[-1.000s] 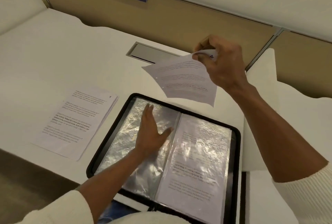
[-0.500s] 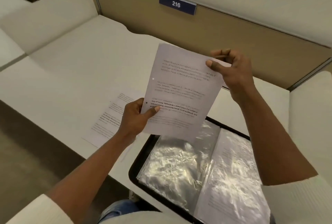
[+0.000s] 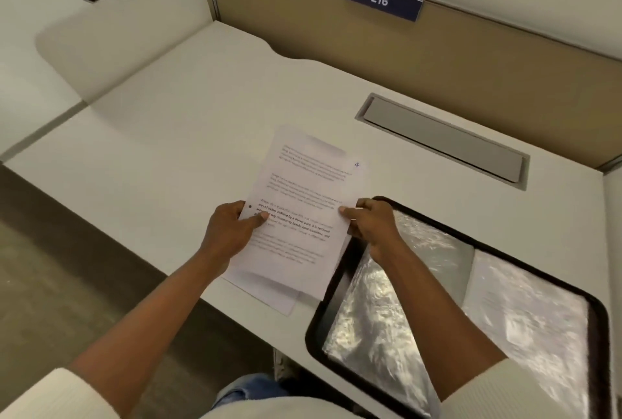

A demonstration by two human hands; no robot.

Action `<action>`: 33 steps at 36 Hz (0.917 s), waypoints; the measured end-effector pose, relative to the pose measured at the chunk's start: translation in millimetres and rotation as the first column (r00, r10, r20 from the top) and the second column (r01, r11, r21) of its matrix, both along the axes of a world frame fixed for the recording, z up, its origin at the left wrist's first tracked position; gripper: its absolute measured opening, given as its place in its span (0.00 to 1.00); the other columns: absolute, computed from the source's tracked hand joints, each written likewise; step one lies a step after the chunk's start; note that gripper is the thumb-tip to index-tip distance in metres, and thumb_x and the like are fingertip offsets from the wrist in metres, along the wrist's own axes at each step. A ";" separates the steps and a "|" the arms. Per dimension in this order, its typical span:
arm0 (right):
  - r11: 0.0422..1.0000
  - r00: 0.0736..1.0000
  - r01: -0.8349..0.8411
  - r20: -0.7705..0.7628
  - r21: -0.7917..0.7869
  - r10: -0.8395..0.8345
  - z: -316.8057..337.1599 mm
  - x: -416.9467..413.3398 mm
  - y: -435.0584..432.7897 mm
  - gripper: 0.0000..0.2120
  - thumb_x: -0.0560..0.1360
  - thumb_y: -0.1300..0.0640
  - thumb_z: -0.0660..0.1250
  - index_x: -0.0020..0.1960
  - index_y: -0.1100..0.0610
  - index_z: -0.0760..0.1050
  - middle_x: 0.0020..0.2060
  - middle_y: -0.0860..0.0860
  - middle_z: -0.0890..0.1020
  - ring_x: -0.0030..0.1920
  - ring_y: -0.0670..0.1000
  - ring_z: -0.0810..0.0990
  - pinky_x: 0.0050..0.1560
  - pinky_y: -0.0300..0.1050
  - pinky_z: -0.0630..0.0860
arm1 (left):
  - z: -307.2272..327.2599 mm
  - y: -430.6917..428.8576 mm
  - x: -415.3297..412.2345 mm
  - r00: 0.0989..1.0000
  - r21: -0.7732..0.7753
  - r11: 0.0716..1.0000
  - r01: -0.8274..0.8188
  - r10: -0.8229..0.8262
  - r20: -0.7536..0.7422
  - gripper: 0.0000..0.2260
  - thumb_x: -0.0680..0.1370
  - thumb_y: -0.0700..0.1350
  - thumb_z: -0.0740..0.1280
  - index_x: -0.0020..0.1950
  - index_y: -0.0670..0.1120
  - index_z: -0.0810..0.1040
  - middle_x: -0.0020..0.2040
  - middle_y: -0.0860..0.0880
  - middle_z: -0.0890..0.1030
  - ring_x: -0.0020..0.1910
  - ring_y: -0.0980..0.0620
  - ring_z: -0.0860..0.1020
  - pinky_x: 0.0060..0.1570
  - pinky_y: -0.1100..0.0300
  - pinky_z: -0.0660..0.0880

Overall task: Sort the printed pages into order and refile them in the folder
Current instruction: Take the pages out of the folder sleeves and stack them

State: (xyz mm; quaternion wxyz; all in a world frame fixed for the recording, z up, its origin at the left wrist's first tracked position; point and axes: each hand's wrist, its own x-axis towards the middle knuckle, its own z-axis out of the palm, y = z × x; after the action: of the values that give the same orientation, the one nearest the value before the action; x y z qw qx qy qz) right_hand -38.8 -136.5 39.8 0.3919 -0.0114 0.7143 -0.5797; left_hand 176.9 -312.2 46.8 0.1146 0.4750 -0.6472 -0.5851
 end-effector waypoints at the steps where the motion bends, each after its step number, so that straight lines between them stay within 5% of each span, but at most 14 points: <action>1: 1.000 1.000 0.004 0.001 0.016 -0.004 -5.2 5.9 -4.1 0.08 0.75 0.67 0.77 0.52 0.64 0.81 0.48 0.57 0.88 0.46 0.55 0.89 0.43 0.47 0.85 | -4.7 -4.8 1.9 0.998 -0.051 0.999 0.014 -0.011 0.055 0.10 0.79 0.51 0.76 0.56 0.47 0.86 0.49 0.51 0.88 0.46 0.47 0.87 0.52 0.45 0.85; 9: 0.975 0.985 -0.018 -0.161 0.222 0.055 -42.8 33.9 -25.2 0.08 0.71 0.63 0.81 0.46 0.58 0.83 0.43 0.53 0.88 0.42 0.54 0.88 0.46 0.55 0.87 | -40.6 -28.1 11.6 0.908 -0.403 0.887 0.223 -0.038 0.418 0.12 0.78 0.54 0.76 0.44 0.48 0.79 0.41 0.54 0.83 0.37 0.50 0.82 0.35 0.57 0.76; 17: 0.907 0.902 -0.058 -0.368 0.418 0.227 -59.5 51.4 -28.9 0.12 0.70 0.54 0.82 0.41 0.53 0.79 0.39 0.49 0.87 0.37 0.50 0.86 0.37 0.41 0.79 | -48.9 -24.9 9.0 0.780 -0.503 0.754 0.422 -0.019 0.626 0.08 0.80 0.53 0.71 0.48 0.48 0.80 0.44 0.50 0.84 0.42 0.46 0.81 0.50 0.52 0.78; 23: 0.877 0.879 -0.048 -0.397 0.477 0.264 -74.5 54.2 -27.4 0.21 0.68 0.48 0.84 0.51 0.53 0.76 0.40 0.49 0.85 0.36 0.51 0.86 0.43 0.50 0.84 | -50.4 -20.6 1.2 0.712 -0.548 0.664 0.509 0.034 0.702 0.18 0.78 0.53 0.73 0.61 0.44 0.77 0.54 0.46 0.82 0.52 0.44 0.80 0.57 0.50 0.73; 28: 0.885 0.889 -0.040 -0.387 0.464 0.243 -65.3 54.9 -26.8 0.28 0.69 0.51 0.84 0.58 0.53 0.68 0.43 0.52 0.85 0.28 0.46 0.84 0.27 0.32 0.72 | -49.0 -17.7 -2.0 0.713 -0.572 0.649 0.502 0.063 0.698 0.24 0.76 0.52 0.77 0.64 0.43 0.73 0.57 0.45 0.79 0.55 0.44 0.79 0.59 0.48 0.72; 33: 0.910 0.900 -0.030 -0.386 0.413 0.205 -59.6 56.1 -21.8 0.29 0.72 0.47 0.81 0.61 0.53 0.65 0.43 0.53 0.85 0.26 0.44 0.82 0.25 0.29 0.69 | -43.5 -15.7 -4.3 0.641 -0.532 0.616 0.581 0.056 0.765 0.22 0.77 0.54 0.74 0.63 0.43 0.75 0.57 0.44 0.78 0.55 0.44 0.78 0.59 0.49 0.71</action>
State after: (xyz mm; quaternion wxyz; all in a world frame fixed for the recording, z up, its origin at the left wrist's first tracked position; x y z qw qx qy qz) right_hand 17.4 -158.3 -19.8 0.2575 -0.1003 0.8823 -0.3811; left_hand 172.6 -327.9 3.3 -0.0621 0.4615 -0.8839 -0.0427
